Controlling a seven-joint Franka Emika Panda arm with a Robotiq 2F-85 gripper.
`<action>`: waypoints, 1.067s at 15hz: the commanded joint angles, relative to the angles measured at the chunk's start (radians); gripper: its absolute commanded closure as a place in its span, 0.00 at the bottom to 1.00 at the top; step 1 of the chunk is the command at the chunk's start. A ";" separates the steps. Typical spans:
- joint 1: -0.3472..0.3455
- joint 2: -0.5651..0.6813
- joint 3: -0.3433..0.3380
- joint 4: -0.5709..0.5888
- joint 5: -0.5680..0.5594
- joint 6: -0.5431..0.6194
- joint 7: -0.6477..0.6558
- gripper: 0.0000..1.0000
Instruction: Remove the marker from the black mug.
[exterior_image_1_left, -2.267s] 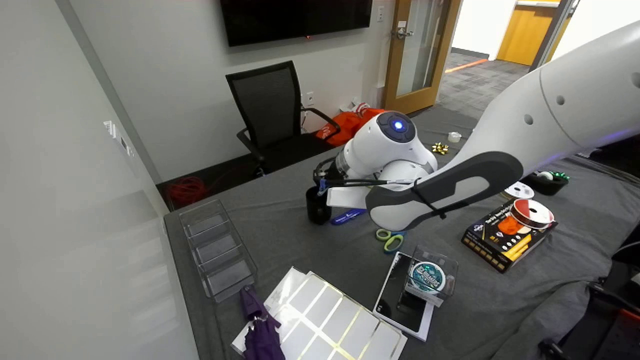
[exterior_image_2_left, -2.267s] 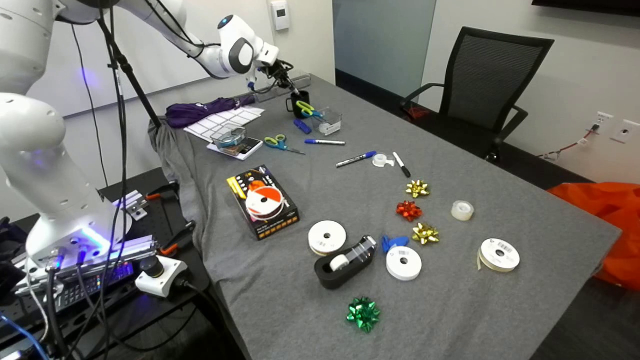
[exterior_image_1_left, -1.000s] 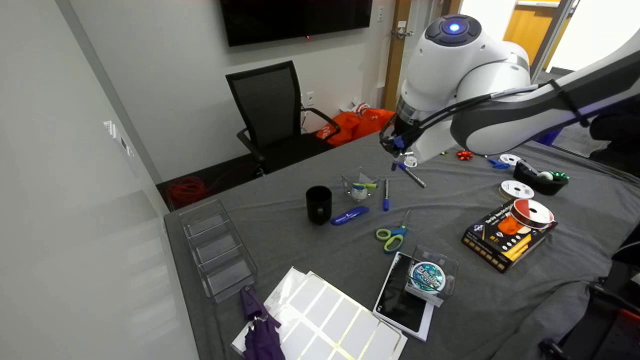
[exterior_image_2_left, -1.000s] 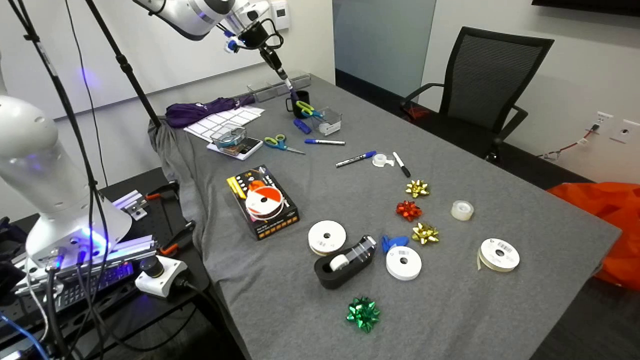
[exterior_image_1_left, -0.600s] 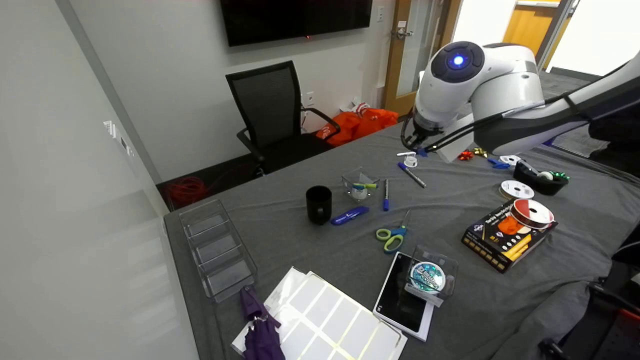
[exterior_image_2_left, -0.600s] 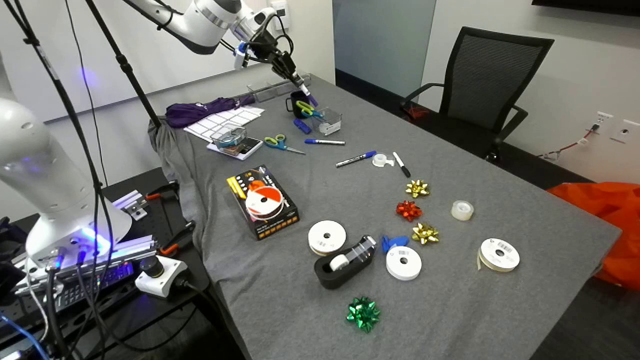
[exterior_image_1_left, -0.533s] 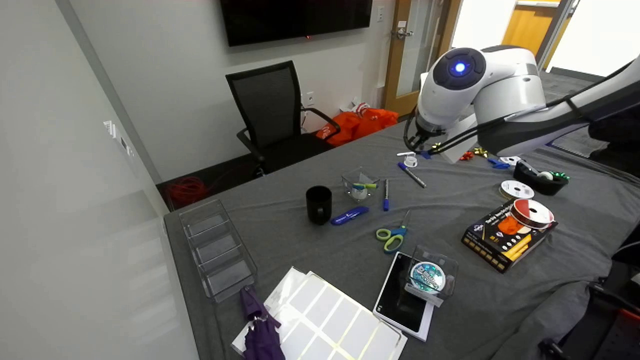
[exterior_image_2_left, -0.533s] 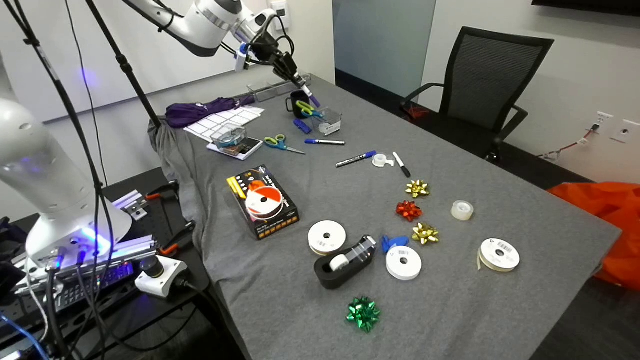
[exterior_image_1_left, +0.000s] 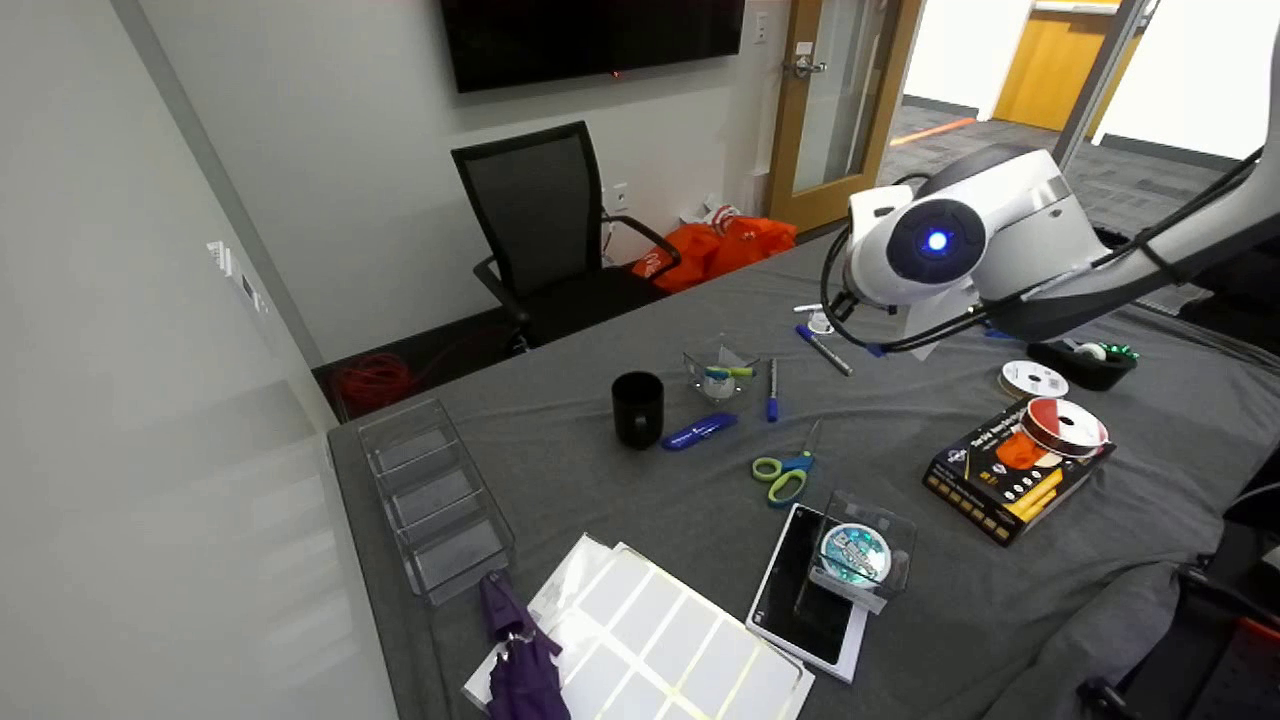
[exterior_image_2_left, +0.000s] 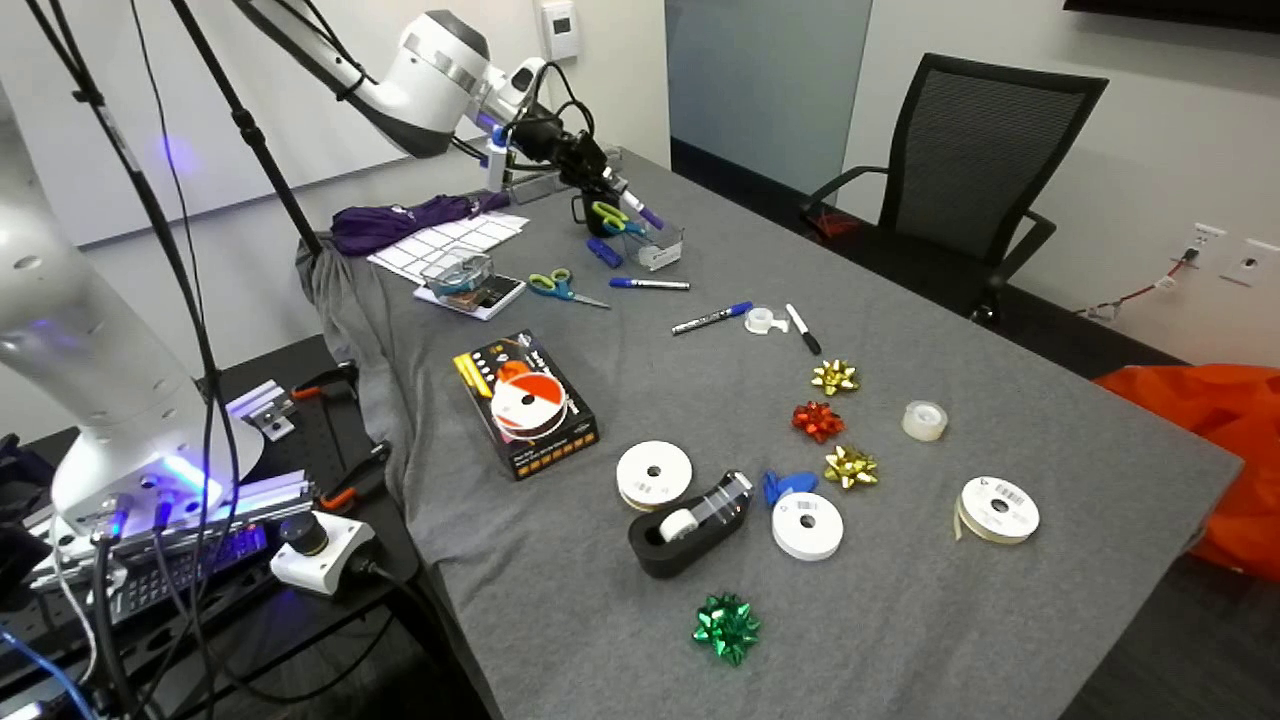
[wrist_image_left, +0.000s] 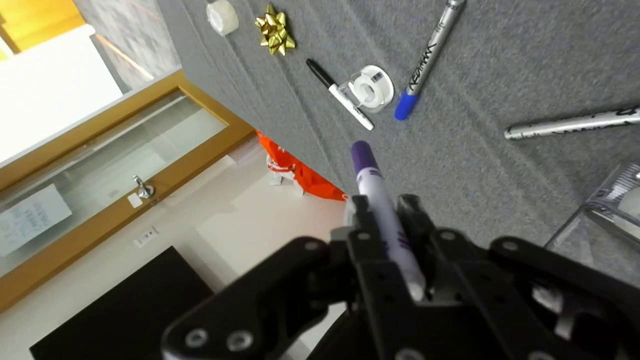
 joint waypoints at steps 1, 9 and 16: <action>-0.064 0.061 0.053 0.006 -0.164 -0.002 0.117 0.95; -0.121 0.113 0.108 0.000 -0.018 -0.086 0.066 0.95; -0.116 0.127 0.133 0.009 -0.042 -0.217 0.105 0.35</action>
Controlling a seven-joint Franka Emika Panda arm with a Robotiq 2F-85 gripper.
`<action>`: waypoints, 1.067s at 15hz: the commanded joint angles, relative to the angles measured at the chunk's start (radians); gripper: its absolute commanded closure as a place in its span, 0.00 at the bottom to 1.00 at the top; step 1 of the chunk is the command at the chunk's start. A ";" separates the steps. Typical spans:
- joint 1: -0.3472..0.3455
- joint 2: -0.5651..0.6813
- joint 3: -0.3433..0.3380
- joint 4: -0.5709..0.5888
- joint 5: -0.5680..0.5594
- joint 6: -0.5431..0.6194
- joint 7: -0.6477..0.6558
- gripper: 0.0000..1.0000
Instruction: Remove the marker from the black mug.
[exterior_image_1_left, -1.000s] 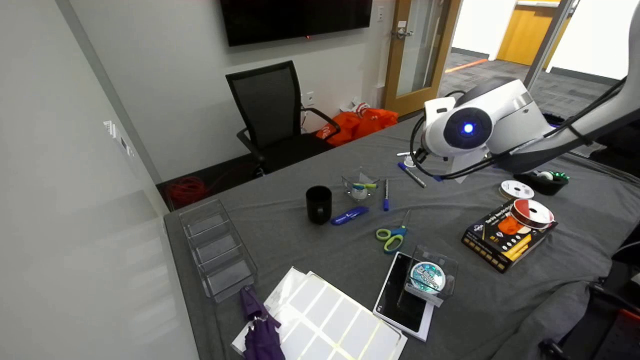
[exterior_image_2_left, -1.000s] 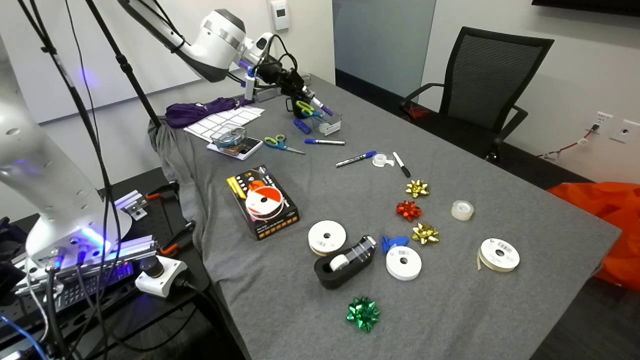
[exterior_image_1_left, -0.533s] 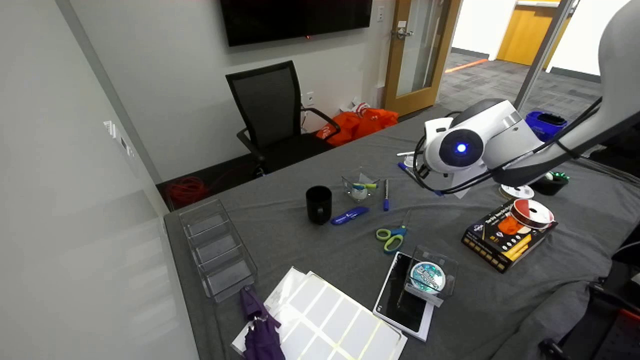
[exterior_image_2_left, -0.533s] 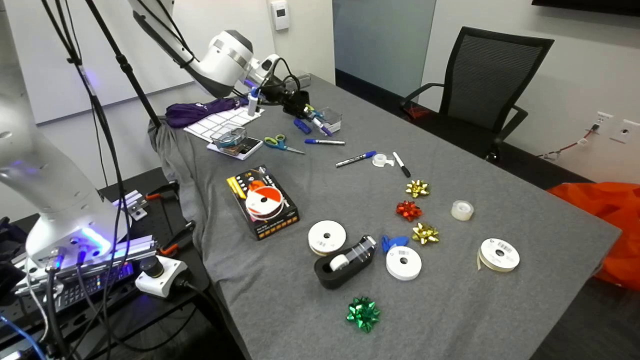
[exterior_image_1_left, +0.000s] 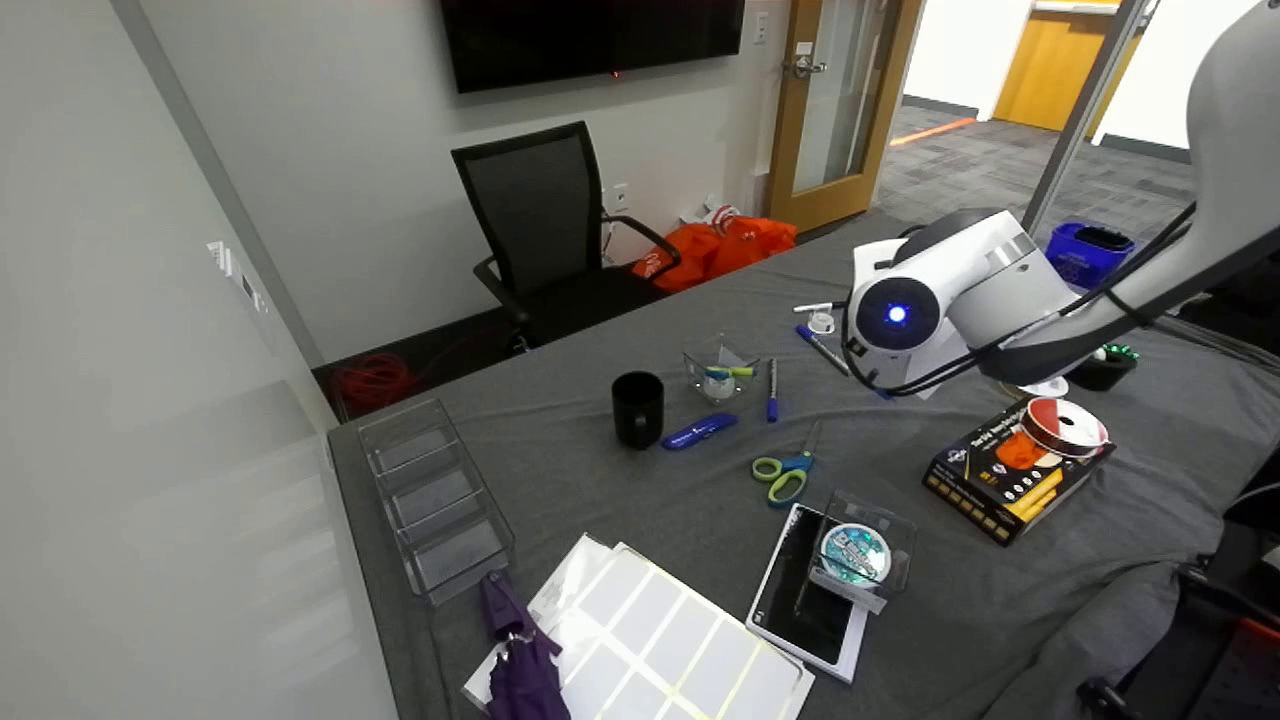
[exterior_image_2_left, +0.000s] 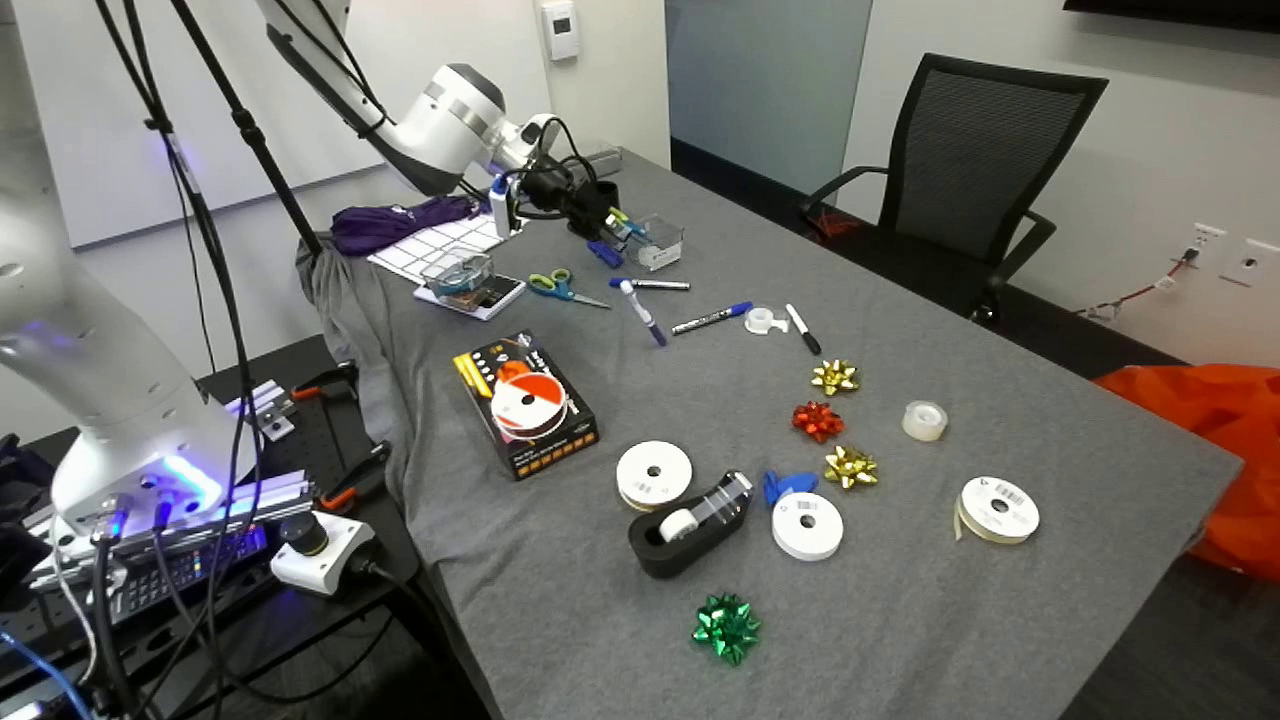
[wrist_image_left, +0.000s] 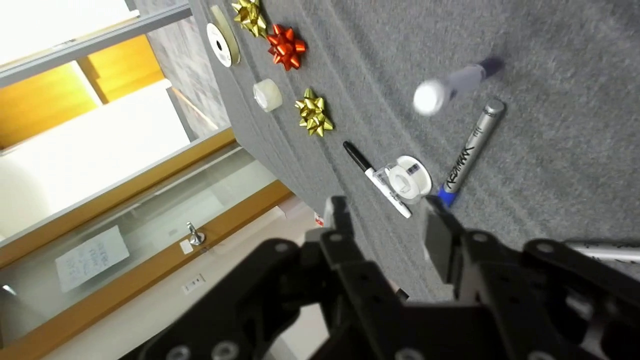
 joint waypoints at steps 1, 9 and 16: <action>-0.027 0.004 0.031 0.006 0.006 0.017 -0.006 0.29; -0.086 -0.043 0.078 -0.015 0.283 0.375 -0.113 0.00; -0.180 -0.109 0.209 -0.059 0.858 0.463 -0.496 0.00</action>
